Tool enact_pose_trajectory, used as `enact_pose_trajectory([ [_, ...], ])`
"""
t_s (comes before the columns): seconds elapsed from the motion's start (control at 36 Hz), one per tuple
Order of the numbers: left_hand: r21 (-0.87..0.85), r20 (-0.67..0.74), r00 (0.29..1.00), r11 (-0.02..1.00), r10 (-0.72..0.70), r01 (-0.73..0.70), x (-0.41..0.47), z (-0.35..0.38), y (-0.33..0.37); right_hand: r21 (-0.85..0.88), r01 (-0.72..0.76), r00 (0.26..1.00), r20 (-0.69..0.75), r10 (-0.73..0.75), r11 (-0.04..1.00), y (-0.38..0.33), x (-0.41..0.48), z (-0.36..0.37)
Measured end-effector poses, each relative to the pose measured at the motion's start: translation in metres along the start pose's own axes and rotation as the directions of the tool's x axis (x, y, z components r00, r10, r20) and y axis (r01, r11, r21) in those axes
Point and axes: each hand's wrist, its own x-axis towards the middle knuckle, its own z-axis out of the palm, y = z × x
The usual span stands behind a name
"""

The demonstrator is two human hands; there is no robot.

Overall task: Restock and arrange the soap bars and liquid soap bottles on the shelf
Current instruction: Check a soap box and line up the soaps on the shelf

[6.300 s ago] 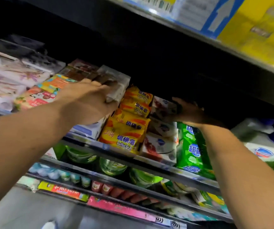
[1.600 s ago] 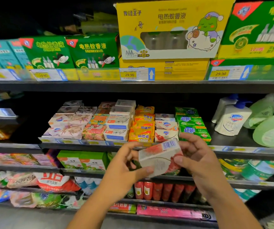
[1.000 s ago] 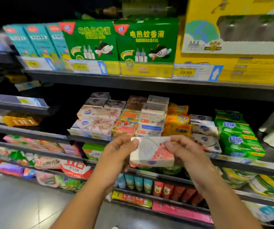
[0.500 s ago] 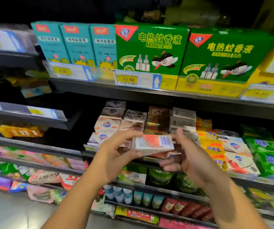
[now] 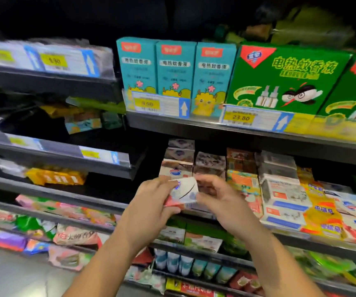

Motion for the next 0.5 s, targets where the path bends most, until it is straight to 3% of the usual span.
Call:
enact_pose_trajectory([
  [0.11, 0.036, 0.022, 0.997, 0.997, -0.068, 0.068, 0.001, 0.002, -0.021, -0.433, 0.006, 0.996, -0.081, -0.046, 0.901, 0.021, 0.017, -0.011],
  [0.22, 0.064, 0.069, 0.994, 0.995, -0.086, 0.081, 0.007, 0.008, -0.038, -0.734, -0.039, 0.988, 0.074, 0.138, 0.678, 0.035, 0.032, -0.021],
  [0.31, 0.058, 0.146, 0.986, 0.995, -0.087, 0.079, 0.013, 0.011, -0.042, -0.818, -0.048, 0.977, 0.080, 0.196, 0.573, 0.042, 0.035, -0.021],
  [0.5, 0.055, 0.228, 0.967, 0.993, -0.110, 0.100, 0.023, 0.018, -0.046, -0.851, -0.042, 0.989, 0.039, 0.143, 0.523, 0.045, 0.036, -0.018],
])
